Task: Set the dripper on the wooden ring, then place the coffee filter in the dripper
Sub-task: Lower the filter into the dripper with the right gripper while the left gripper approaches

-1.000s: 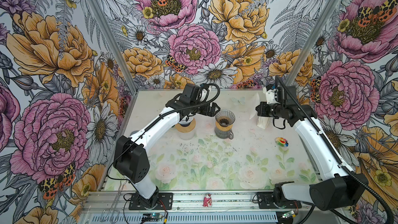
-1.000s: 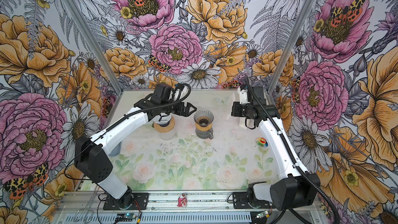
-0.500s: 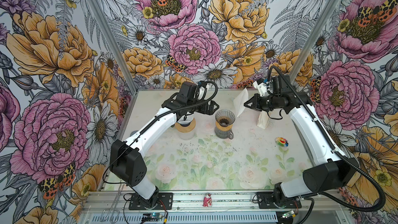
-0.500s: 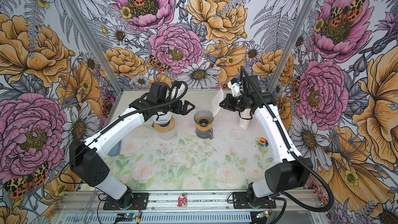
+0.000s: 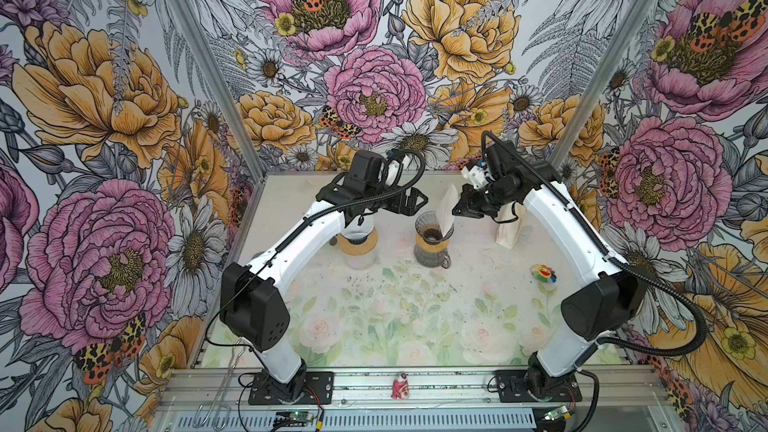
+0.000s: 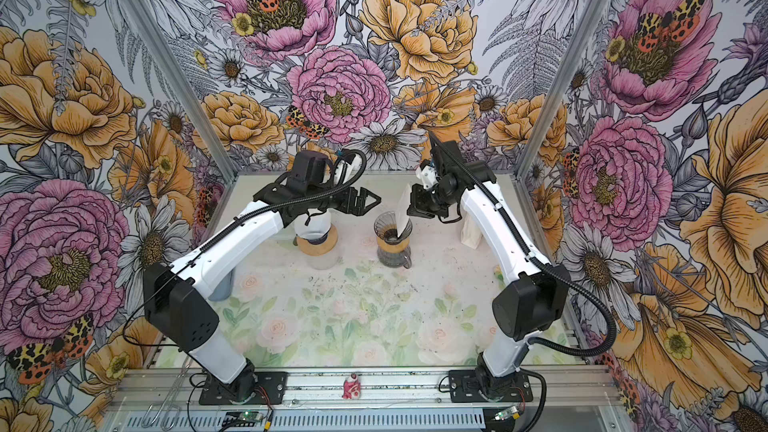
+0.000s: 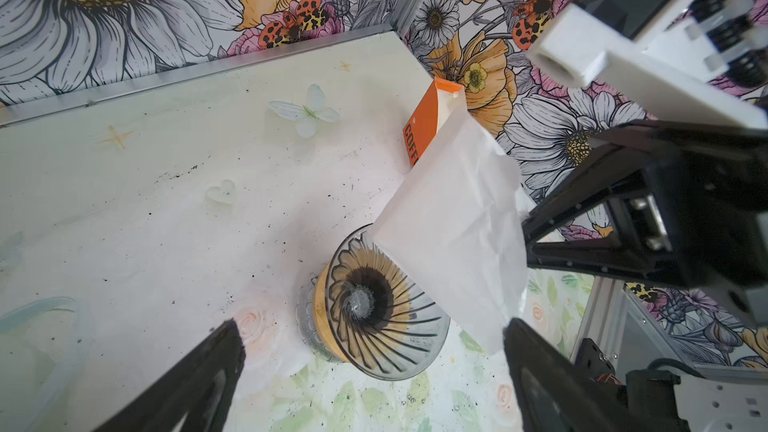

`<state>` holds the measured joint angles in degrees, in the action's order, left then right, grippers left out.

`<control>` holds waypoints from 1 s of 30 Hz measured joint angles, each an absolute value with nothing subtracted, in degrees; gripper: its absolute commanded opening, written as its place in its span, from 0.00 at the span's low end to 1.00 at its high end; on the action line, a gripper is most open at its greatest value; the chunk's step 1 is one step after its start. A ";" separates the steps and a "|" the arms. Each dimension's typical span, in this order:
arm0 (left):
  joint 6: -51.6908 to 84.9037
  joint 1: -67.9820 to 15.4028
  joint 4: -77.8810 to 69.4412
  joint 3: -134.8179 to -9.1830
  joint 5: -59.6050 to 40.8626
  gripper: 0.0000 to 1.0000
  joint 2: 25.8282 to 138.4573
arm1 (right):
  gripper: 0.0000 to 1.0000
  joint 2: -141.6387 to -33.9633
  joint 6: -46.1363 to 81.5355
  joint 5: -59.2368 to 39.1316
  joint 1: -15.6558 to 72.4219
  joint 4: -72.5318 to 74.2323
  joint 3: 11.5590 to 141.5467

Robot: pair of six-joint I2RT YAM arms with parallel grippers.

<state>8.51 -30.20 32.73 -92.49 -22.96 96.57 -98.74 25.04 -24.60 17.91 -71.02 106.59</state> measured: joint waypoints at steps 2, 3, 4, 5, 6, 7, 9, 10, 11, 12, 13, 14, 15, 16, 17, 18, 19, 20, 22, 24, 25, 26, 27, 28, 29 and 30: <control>8.40 -30.24 32.75 -93.60 -23.66 0.99 98.10 | 0.00 -100.47 25.04 -22.98 18.63 -72.99 108.99; 8.38 -30.26 32.73 -93.93 -23.88 0.99 98.63 | 0.00 -101.06 25.04 -22.39 18.96 -73.69 109.71; 8.38 -30.39 32.75 -94.21 -24.12 0.99 99.11 | 0.00 -101.60 25.06 -21.96 19.29 -74.46 110.28; 8.38 -30.52 32.77 -94.41 -24.29 0.99 99.50 | 0.00 -102.13 25.06 -21.47 19.64 -75.18 110.74; 8.38 -30.59 32.77 -94.54 -24.43 0.99 99.68 | 0.00 -102.56 25.06 -21.17 19.88 -75.72 110.93; 8.38 -30.63 32.75 -94.67 -24.62 0.99 99.83 | 0.00 -102.96 25.08 -21.02 19.97 -76.31 111.07; 8.40 -30.81 32.77 -94.70 -24.97 0.99 99.90 | 0.00 -103.92 25.08 -20.99 20.32 -77.14 111.22; 8.38 -30.89 32.77 -94.72 -25.12 0.99 99.90 | 0.00 -104.44 25.08 -21.04 20.36 -77.56 111.24; 8.38 -31.03 32.75 -94.74 -25.23 0.99 99.90 | 0.00 -104.90 25.10 -21.06 20.36 -77.87 111.28; 8.38 -31.18 32.77 -94.74 -25.36 0.99 99.90 | 0.00 -105.34 25.12 -21.15 20.43 -78.06 111.31; 8.38 -31.31 32.77 -94.74 -25.41 0.99 99.90 | 0.00 -105.86 25.12 -21.23 20.45 -78.37 111.35; 8.40 -31.55 32.77 -94.74 -25.43 0.99 99.90 | 0.00 -106.32 25.26 -21.26 20.45 -78.70 111.50; 8.40 -31.73 32.77 -94.74 -25.45 0.99 99.90 | 0.00 -106.69 25.30 -21.26 20.45 -79.00 111.70; 8.40 -31.99 32.77 -94.74 -25.52 0.99 99.90 | 0.00 -107.11 25.30 -21.26 20.45 -79.33 112.01; 8.40 -32.18 32.77 -94.74 -25.58 0.99 99.90 | 0.00 -107.57 25.32 -21.23 20.45 -79.75 112.57; 8.40 -32.36 32.77 -94.74 -25.58 0.99 99.90 | 0.00 -107.87 25.30 -21.23 20.45 -79.94 113.01; 8.40 -32.51 32.77 -94.74 -25.61 0.99 99.90 | 0.00 -108.20 25.30 -21.23 20.45 -80.18 113.51; 8.40 -32.58 32.77 -94.74 -25.63 0.99 99.90 | 0.00 -108.38 25.32 -21.21 20.47 -80.23 113.93; 8.40 -32.88 32.75 -94.74 -25.85 0.99 100.09 | 0.00 -108.53 25.30 -21.21 20.47 -80.38 114.74; 8.40 -33.15 32.75 -94.94 -26.17 0.99 100.77 | 0.01 -108.57 25.41 -21.17 20.47 -80.47 115.46; 8.40 -33.17 32.73 -95.00 -26.26 0.99 101.27 | 0.02 -108.57 25.52 -21.12 20.62 -80.49 115.72; 8.43 -33.17 32.75 -95.02 -26.26 0.99 101.84 | 0.01 -108.57 25.54 -21.06 20.64 -80.47 115.94; 8.43 -33.17 32.77 -95.07 -26.26 0.99 102.30 | 0.01 -108.57 25.61 -20.99 20.69 -80.40 116.03; 8.43 -33.17 33.04 -95.29 -26.26 0.98 102.91 | 0.01 -108.57 25.67 -20.99 20.73 -80.34 116.07; 8.43 -33.17 33.28 -95.53 -26.26 0.98 103.57 | 0.01 -108.57 25.69 -20.99 20.73 -80.34 116.09; 8.43 -33.17 33.52 -95.85 -26.26 0.98 104.07 | 0.01 -108.57 25.69 -20.99 20.73 -80.34 116.09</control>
<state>8.43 -33.17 33.52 -95.85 -26.26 104.07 -108.57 25.69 -20.99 20.73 -80.34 116.09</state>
